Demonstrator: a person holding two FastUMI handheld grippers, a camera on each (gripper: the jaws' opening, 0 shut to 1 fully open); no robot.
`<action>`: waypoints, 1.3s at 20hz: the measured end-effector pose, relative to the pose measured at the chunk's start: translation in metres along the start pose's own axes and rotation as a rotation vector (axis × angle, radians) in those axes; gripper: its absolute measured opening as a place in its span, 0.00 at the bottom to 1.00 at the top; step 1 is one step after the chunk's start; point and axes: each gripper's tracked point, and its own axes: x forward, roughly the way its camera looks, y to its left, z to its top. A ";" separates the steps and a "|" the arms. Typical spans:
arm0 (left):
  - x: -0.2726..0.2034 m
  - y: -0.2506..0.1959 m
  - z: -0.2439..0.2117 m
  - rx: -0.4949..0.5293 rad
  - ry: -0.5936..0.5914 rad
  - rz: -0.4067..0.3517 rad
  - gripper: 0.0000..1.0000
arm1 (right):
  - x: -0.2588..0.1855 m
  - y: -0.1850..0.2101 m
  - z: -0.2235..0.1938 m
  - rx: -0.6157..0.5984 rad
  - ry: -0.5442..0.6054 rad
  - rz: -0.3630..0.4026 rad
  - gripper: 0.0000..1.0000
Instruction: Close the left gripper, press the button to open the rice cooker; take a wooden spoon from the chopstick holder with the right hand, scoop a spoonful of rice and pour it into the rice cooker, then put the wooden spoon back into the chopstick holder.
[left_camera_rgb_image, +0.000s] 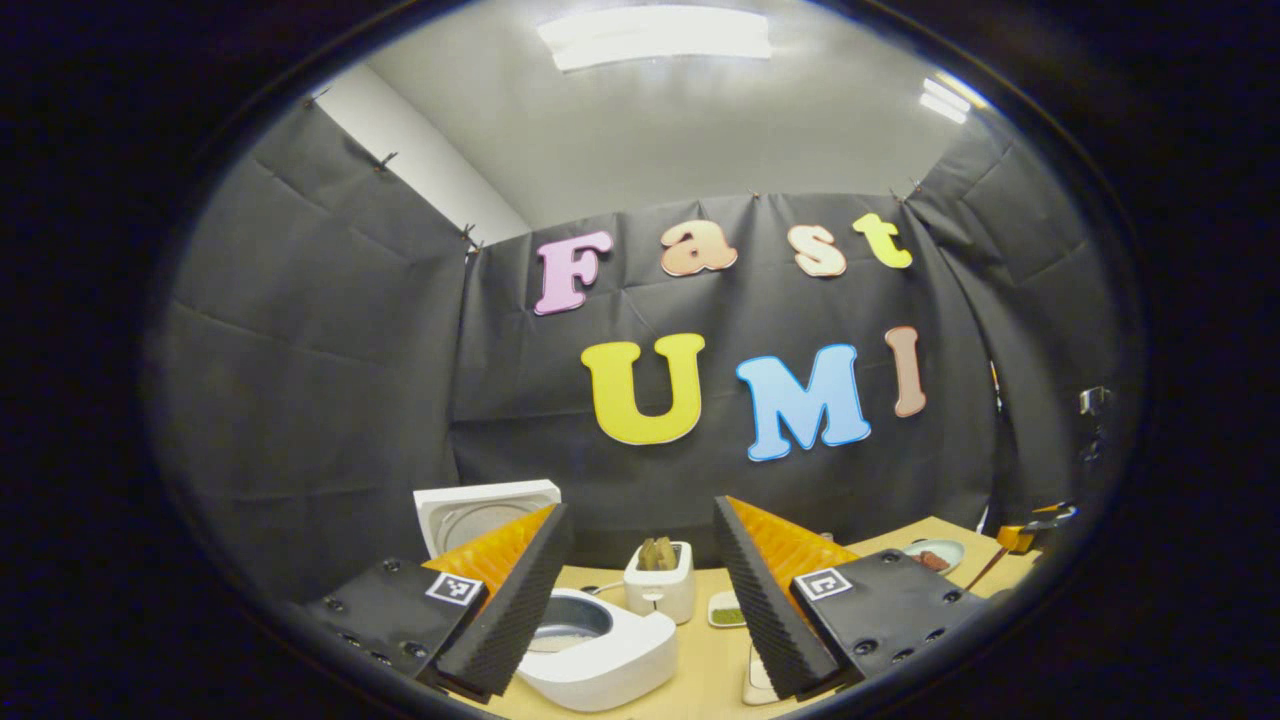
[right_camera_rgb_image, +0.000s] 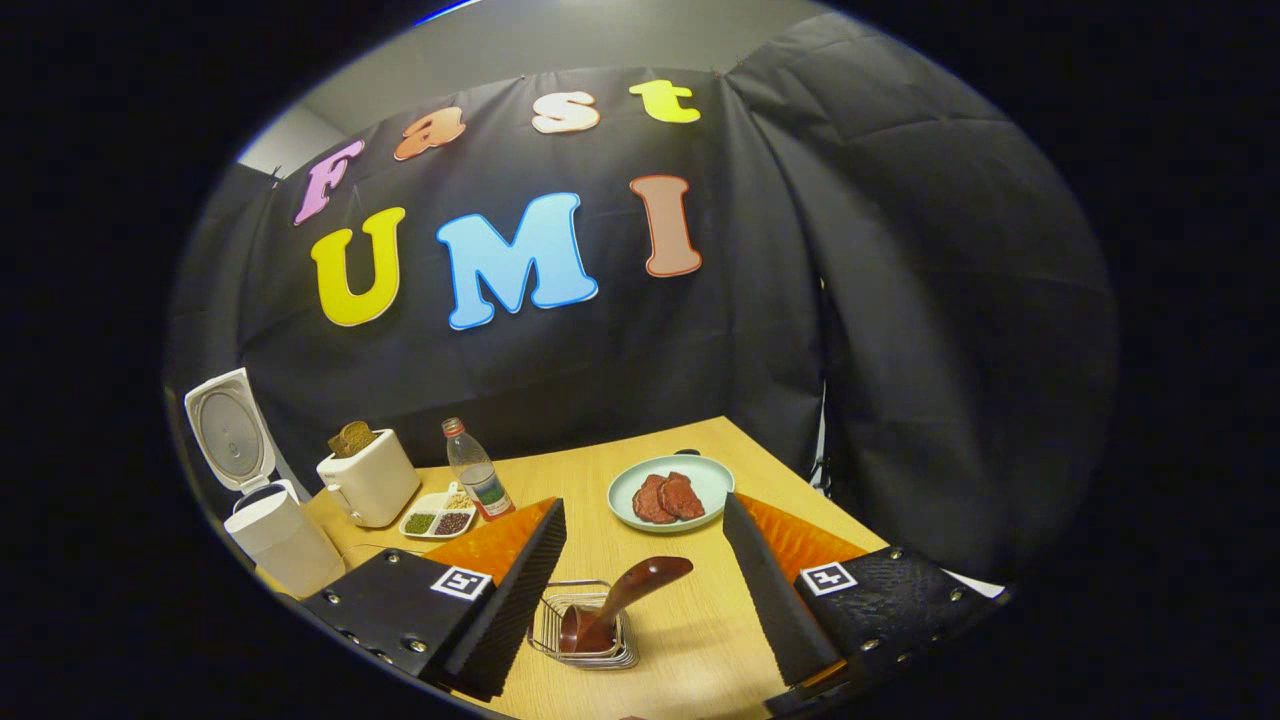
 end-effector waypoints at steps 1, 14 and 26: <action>-0.003 0.002 0.003 0.005 0.000 0.007 0.99 | 0.005 0.000 -0.009 0.005 0.022 0.002 0.96; -0.027 0.033 -0.023 0.017 0.075 0.117 0.98 | 0.040 0.027 -0.092 0.129 0.274 0.096 0.33; -0.027 0.062 -0.035 -0.041 0.062 0.104 0.98 | 0.012 0.049 -0.031 0.020 0.173 0.119 0.13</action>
